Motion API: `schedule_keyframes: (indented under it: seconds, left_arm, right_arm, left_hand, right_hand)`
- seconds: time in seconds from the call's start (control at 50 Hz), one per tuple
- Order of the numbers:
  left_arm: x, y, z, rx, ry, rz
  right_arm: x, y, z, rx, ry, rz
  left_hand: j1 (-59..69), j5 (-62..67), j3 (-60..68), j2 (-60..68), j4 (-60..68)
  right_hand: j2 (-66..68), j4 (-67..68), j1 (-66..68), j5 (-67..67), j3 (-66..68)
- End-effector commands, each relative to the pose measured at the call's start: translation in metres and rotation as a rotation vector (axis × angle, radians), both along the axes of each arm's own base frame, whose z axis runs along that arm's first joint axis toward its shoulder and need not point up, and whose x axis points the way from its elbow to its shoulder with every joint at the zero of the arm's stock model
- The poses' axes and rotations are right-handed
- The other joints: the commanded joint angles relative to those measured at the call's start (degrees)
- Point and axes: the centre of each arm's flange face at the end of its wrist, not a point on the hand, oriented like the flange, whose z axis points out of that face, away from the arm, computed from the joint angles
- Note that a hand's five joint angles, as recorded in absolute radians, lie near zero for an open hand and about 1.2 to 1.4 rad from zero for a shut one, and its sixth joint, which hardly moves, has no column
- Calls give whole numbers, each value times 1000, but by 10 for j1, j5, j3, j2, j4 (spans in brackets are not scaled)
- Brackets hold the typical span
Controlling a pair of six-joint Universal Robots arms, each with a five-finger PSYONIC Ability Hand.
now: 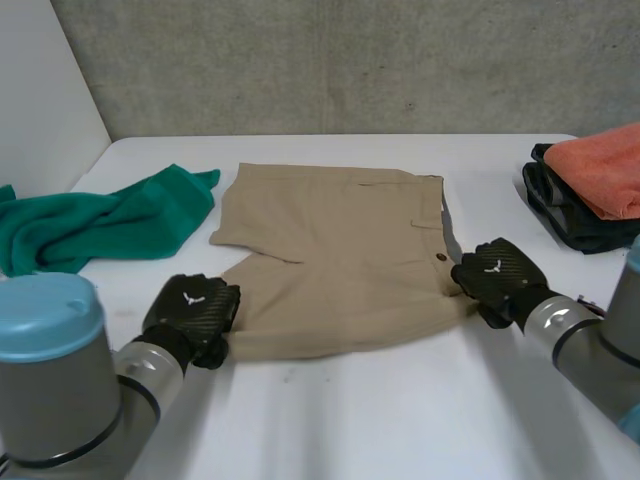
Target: Fold the laundry.
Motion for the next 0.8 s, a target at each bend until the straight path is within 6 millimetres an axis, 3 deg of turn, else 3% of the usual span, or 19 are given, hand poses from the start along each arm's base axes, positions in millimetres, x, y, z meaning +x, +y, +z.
schedule_keyframes:
  seconds: [0.02,0.14,0.2,0.28,0.36,0.42,0.46,0.52,0.6,0.8]
  left_arm:
    - [17,43,35,85,-48,-33]
    - [25,84,36,261,-184,-137]
    - [18,92,36,261,-186,-194]
    - [5,73,35,174,-140,-194]
    - [-16,34,32,50,-76,-161]
    - [-21,-4,35,-26,-35,-99]
    - [-22,-23,34,-42,-28,-63]
    - [-26,-33,39,-63,-16,-56]
    - [-30,-44,47,-90,9,-49]
    - [-33,-51,51,-110,18,-43]
  right_arm:
    - [-23,33,32,145,107,-14]
    - [-51,70,63,361,210,-29]
    - [-52,72,67,367,204,-25]
    - [-51,62,67,287,181,-31]
    - [-48,45,59,243,130,-60]
    - [-30,37,50,248,70,-33]
    - [-13,42,46,258,17,-4]
    - [-3,46,47,258,-63,-15]
    - [-5,52,54,293,-164,-95]
    - [-2,67,34,368,-218,-120]
  left_hand:
    - [133,138,118,116,115]
    - [133,138,118,116,115]
    - [133,138,118,116,115]
    - [133,138,118,116,115]
    - [133,138,118,116,115]
    - [133,138,118,116,115]
    - [133,138,118,116,115]
    - [133,138,118,116,115]
    - [133,138,118,116,115]
    - [133,138,118,116,115]
  right_hand:
    - [126,114,190,156,120]
    - [126,114,190,156,120]
    - [126,114,190,156,120]
    - [126,114,190,156,120]
    - [126,114,190,156,120]
    - [105,93,169,135,99]
    - [-231,-243,-167,-201,-237]
    - [-355,-367,-292,-325,-361]
    - [-512,-524,-448,-482,-518]
    - [-511,-523,-447,-481,-517]
